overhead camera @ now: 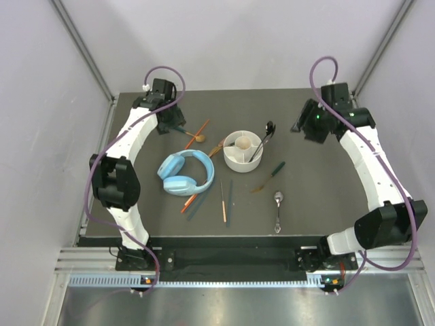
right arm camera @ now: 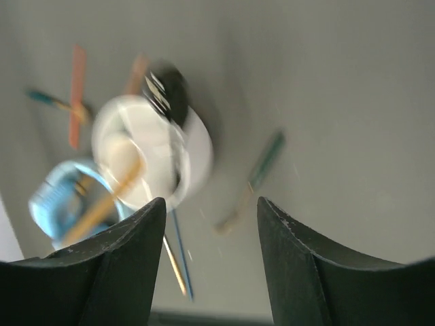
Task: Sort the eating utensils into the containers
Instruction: Pick up the spoon from the center of the board.
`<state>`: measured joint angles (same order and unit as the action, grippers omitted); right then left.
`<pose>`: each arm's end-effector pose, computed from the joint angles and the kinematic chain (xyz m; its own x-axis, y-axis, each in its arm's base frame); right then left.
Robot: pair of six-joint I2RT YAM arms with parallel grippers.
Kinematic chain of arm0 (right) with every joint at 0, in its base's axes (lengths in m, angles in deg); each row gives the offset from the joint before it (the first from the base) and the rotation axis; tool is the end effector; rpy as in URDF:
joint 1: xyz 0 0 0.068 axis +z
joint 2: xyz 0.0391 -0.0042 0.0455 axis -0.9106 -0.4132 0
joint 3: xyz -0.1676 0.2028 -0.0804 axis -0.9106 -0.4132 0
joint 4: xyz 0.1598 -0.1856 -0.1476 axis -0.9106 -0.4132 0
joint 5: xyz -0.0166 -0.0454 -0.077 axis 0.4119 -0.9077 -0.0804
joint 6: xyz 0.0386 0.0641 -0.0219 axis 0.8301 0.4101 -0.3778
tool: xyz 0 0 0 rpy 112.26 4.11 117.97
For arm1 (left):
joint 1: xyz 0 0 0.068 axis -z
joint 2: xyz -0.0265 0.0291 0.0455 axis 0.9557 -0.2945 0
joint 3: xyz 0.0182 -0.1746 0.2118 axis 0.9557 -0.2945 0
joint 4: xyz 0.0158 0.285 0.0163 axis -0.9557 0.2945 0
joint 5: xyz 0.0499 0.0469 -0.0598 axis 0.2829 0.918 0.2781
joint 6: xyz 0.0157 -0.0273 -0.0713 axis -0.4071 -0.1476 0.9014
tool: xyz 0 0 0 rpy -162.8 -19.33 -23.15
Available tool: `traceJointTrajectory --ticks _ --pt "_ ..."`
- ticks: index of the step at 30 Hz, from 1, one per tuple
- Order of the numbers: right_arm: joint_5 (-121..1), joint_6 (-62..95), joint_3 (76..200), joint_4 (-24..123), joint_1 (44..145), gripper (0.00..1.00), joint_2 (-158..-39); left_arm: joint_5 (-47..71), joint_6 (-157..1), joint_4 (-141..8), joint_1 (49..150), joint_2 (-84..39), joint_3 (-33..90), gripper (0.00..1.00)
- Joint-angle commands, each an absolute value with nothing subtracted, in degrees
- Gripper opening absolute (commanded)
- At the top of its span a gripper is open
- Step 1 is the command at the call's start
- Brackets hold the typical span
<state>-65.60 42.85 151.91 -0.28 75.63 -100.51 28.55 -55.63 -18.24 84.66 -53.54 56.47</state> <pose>0.3454 0.0637 0.3727 -0.6761 0.4394 -0.5914 0.2059 0.8834 0.4210 0.4475 -0.0835 0.2885 -0.7092 -0.4201 -0.5663 -0.3415 0.9073 -0.2453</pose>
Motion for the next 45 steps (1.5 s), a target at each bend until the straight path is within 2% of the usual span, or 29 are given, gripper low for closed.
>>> traceJointTrajectory --ticks 1,6,14,20,28,36,42,45 --pt "-65.2 46.9 147.6 -11.7 75.8 0.56 -95.5 27.2 -54.8 -19.1 84.9 -50.5 53.7 0.63" --pt "-64.2 40.0 146.3 -22.1 76.2 0.56 -100.8 26.5 -54.3 -18.6 84.9 -51.7 52.6 0.63" --pt "-62.2 42.2 125.6 -13.9 81.9 0.54 -93.3 27.4 -53.3 -18.7 84.9 -49.0 46.3 0.62" --pt "-62.5 42.6 118.5 -9.0 88.0 0.53 -92.3 31.2 -54.0 -15.9 84.9 -46.6 45.5 0.62" --pt "-62.9 42.2 113.3 -0.4 90.7 0.53 -97.7 33.8 -54.3 -15.3 84.8 -44.4 44.6 0.62" --pt "-64.4 41.2 114.3 5.5 90.7 0.49 -104.8 34.3 -54.8 -15.3 84.8 -44.2 44.2 0.62" --pt "-66.1 41.0 115.5 5.1 90.6 0.45 -108.1 33.8 -55.0 -15.7 84.8 -44.7 43.8 0.62" --pt "-67.2 41.0 114.3 4.4 90.6 0.37 -108.0 33.6 -55.1 -15.9 84.8 -44.8 43.6 0.62"
